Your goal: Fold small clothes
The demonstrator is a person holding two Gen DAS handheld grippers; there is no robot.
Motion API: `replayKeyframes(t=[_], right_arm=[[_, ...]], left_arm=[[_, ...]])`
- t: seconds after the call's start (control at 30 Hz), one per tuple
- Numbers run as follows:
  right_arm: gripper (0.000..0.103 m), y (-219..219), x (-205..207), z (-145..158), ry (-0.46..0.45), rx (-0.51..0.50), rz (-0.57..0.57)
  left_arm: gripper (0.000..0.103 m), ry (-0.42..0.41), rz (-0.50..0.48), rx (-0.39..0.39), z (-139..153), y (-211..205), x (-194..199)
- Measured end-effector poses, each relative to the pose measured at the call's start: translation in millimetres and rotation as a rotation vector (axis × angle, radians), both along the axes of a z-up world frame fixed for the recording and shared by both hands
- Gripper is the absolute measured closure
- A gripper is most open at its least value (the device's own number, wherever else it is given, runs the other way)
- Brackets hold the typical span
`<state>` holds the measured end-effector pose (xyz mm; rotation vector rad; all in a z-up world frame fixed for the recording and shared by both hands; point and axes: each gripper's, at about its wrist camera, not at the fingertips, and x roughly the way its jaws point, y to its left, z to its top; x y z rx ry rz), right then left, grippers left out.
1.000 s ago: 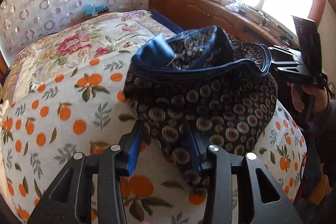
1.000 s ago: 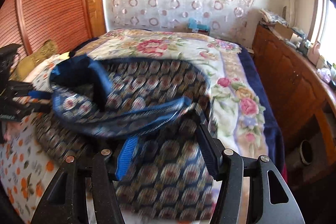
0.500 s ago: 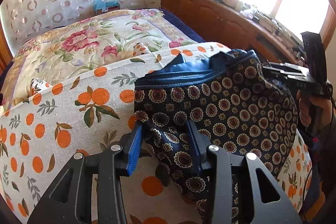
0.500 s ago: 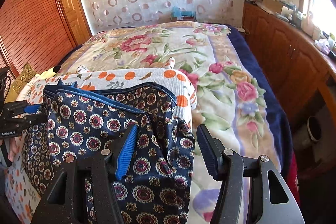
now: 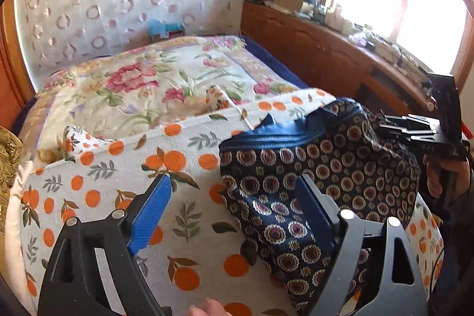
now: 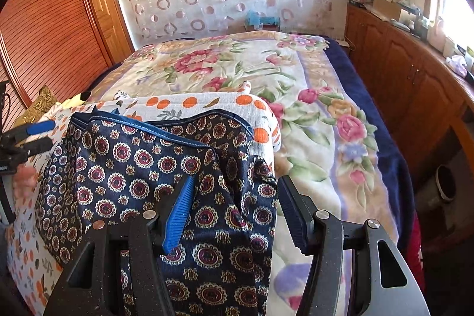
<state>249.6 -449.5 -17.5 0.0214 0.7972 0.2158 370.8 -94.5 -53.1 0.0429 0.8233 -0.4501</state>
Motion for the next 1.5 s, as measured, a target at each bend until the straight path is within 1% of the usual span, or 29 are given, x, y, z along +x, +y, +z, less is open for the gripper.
replayKeyframes(t=[0.07, 0.17, 0.27, 0.4, 0.47, 0.5, 0.53, 0.57, 0.6, 0.67, 0.77, 0.8, 0.83, 0.87, 0.9, 0.93, 0.97, 1.0, 1.07, 1.1, 1.17, 1.2, 1.23, 1.37, 1.5], right_arm=[[0.043, -0.4, 1.0, -0.8, 0.009, 0.008, 0.002], [0.043, 0.2, 1.5, -1.1, 0.02, 0.01, 0.009], [0.043, 1.9, 1.9, -2.3, 0.036, 0.01, 0.012], [0.043, 3.5, 0.2, -4.4, 0.071, -0.003, 0.005], [0.043, 2.9, -1.1, -5.1, 0.09, -0.001, -0.003], [0.042, 2.7, -2.3, -5.6, 0.097, 0.006, -0.006], [0.039, 1.3, -2.3, -7.0, 0.107, 0.014, -0.011], [0.039, 0.5, -1.1, -7.4, 0.117, 0.02, -0.017], [0.038, -0.5, -0.2, -8.0, 0.123, 0.031, -0.021], [0.038, -0.3, 0.4, -7.8, 0.128, 0.049, -0.022], [0.038, 2.9, -0.2, -7.4, 0.127, 0.058, -0.008], [0.038, 4.0, -0.3, -8.4, 0.125, 0.06, 0.0], [0.038, 5.0, -0.1, -9.2, 0.122, 0.056, 0.004], [0.038, 3.6, 0.4, -11.4, 0.121, 0.057, 0.004], [0.039, 2.9, 0.4, -12.2, 0.12, 0.063, 0.002], [0.04, 1.8, 0.6, -12.7, 0.118, 0.07, 0.001], [0.042, 0.3, 0.3, -13.4, 0.113, 0.072, 0.0], [0.048, -0.9, -0.9, -13.3, 0.103, 0.066, -0.006], [0.063, -0.5, -6.6, -11.8, 0.076, 0.054, -0.015], [0.075, 0.3, -9.3, -10.7, 0.066, 0.065, 0.005], [0.08, 3.9, -13.9, -11.1, 0.059, 0.05, 0.012], [0.088, 6.5, -15.7, -11.5, 0.054, 0.034, 0.02], [0.093, 9.0, -17.7, -11.0, 0.046, 0.026, 0.032], [0.095, 17.7, -26.1, -6.8, 0.018, -0.015, 0.048], [0.097, 21.6, -38.6, 7.5, -0.05, -0.025, 0.042]], left_arm=[[0.017, 0.031, -0.002, -0.002, -6.1, 0.3, 2.8], [0.017, 0.106, -0.004, 0.007, -19.9, -2.0, 8.6], [0.017, 0.157, 0.001, 0.02, -31.4, -5.2, 11.0], [0.017, 0.158, -0.009, 0.02, -33.2, -8.5, 8.7], [0.017, 0.162, -0.021, -0.004, -32.9, -8.9, 8.0], [0.018, 0.163, -0.042, -0.032, -33.0, -10.0, 7.0], [0.022, 0.161, -0.059, -0.049, -32.6, -11.3, 5.4], [0.031, 0.158, -0.071, -0.06, -32.3, -13.0, 3.2], [0.037, 0.158, -0.081, -0.067, -32.2, -14.5, 1.5], [0.037, 0.163, -0.099, -0.081, -32.2, -18.7, -1.2], [0.043, 0.168, -0.098, -0.099, -31.2, -20.7, -3.6], [0.048, 0.167, -0.097, -0.099, -31.0, -21.6, -4.4], [0.051, 0.166, -0.094, -0.096, -31.0, -22.6, -4.9], [0.058, 0.166, -0.092, -0.095, -30.7, -23.0, -5.3], [0.067, 0.173, -0.094, -0.103, -31.1, -23.0, -4.9], [0.071, 0.184, -0.097, -0.115, -31.8, -23.4, -4.4], [0.079, 0.191, -0.101, -0.121, -32.2, -24.4, -3.9], [0.085, 0.197, -0.11, -0.124, -32.8, -25.8, -4.3], [0.09, 0.19, -0.121, -0.119, -31.9, -28.7, -7.0], [0.091, 0.18, -0.127, -0.118, -29.9, -30.7, -9.2], [0.093, 0.17, -0.142, -0.143, -24.9, -32.7, -12.6], [0.093, 0.166, -0.148, -0.152, -22.6, -32.5, -13.8], [0.093, 0.162, -0.155, -0.161, -19.5, -32.6, -15.4], [0.095, 0.124, -0.179, -0.192, -4.1, -30.3, -25.0], [0.096, 0.068, -0.19, -0.222, 17.3, -19.5, -38.8]])
